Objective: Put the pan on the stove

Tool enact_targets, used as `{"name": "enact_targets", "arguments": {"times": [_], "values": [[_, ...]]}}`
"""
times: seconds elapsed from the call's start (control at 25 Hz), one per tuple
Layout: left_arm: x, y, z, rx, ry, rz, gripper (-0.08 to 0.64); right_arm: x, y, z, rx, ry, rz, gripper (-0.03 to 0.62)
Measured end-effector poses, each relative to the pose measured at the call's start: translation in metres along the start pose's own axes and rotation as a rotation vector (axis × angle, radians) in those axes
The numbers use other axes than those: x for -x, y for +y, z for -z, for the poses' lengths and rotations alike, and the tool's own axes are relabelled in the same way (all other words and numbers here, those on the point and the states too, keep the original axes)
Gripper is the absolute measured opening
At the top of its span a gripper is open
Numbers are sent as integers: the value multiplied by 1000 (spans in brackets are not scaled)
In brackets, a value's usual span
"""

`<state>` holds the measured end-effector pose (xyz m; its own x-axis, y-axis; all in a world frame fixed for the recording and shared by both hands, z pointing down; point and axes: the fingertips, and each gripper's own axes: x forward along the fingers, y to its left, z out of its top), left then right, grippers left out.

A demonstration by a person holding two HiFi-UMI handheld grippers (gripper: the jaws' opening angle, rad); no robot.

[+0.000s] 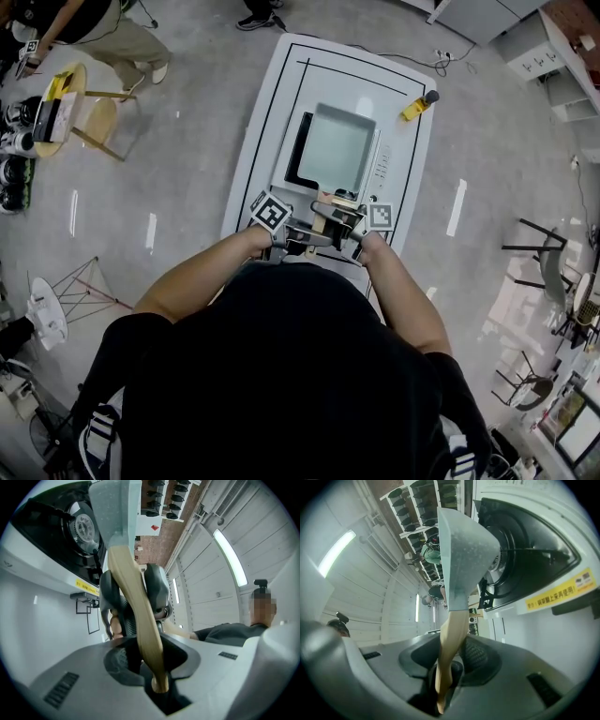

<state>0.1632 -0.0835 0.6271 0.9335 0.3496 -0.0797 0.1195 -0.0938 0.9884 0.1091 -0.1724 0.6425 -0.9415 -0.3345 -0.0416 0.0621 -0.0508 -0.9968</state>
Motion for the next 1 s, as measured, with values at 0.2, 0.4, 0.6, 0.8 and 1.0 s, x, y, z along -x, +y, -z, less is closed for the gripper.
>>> {"name": "enact_targets", "arguments": {"times": [0.2, 0.4, 0.6, 0.8, 1.0], "values": [[0, 5, 3, 13, 10, 1, 89, 0, -6, 1, -9, -8, 3, 127], [3, 10, 4, 41, 6, 15, 89, -1, -14, 0, -22, -15, 8, 127], [7, 16, 3, 34, 13, 7, 89, -3, -20, -1, -37, -21, 15, 128], [5, 18, 3, 52, 16, 13, 89, 0, -25, -2, -33, -26, 25, 128], [6, 24, 3, 53, 20, 15, 89, -1, -32, -2, -44, -23, 45, 129]]}}
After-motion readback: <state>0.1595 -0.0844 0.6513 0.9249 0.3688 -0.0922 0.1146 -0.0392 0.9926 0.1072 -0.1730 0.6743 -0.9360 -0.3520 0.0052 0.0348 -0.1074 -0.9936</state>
